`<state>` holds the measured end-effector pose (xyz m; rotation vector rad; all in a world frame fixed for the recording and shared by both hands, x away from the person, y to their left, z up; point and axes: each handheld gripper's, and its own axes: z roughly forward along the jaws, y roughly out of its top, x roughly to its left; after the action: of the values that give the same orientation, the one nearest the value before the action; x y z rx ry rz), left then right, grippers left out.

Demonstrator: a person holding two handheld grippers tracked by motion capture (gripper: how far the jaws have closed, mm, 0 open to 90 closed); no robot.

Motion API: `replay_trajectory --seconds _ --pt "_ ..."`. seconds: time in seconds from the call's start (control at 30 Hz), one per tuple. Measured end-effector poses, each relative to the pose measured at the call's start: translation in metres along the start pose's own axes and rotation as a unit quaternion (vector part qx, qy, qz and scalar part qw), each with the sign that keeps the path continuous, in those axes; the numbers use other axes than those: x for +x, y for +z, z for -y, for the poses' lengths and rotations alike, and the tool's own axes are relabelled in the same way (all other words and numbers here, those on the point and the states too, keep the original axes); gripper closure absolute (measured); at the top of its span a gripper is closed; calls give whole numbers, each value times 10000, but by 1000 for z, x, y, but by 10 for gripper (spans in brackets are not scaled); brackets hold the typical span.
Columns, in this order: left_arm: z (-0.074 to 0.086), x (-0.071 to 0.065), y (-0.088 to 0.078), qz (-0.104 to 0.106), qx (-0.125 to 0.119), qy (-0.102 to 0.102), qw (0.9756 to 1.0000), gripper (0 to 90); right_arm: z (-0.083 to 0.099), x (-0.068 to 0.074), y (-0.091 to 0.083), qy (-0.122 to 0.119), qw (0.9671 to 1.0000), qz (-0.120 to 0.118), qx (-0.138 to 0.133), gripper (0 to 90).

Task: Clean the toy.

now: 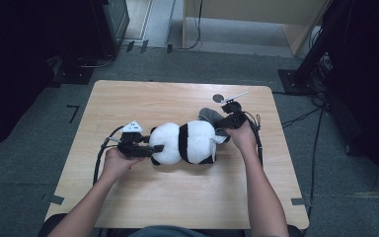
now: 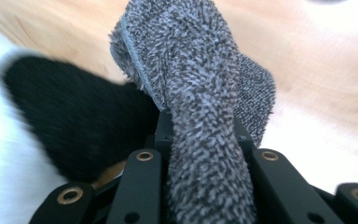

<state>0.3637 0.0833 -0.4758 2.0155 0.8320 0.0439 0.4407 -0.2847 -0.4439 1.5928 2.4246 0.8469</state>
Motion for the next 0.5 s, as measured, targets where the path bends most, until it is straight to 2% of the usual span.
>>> replay_trajectory --seconds 0.1,0.2,0.27,0.33,0.5 --pt "-1 -1 0 -11 4 0 10000 391 -10 9 -20 -190 9994 80 -264 741" --pt "-1 -1 0 -18 2 5 10000 391 -21 18 -34 -327 9987 100 -368 740" --pt "-1 -2 0 -28 1 16 10000 391 -28 26 -37 -389 9986 68 -365 740" --pt "-1 -2 0 -29 4 18 10000 390 -36 39 -39 -552 9977 31 -392 739" --pt "-1 -2 0 -31 3 25 10000 393 -55 77 -36 -914 9946 -163 -469 736"
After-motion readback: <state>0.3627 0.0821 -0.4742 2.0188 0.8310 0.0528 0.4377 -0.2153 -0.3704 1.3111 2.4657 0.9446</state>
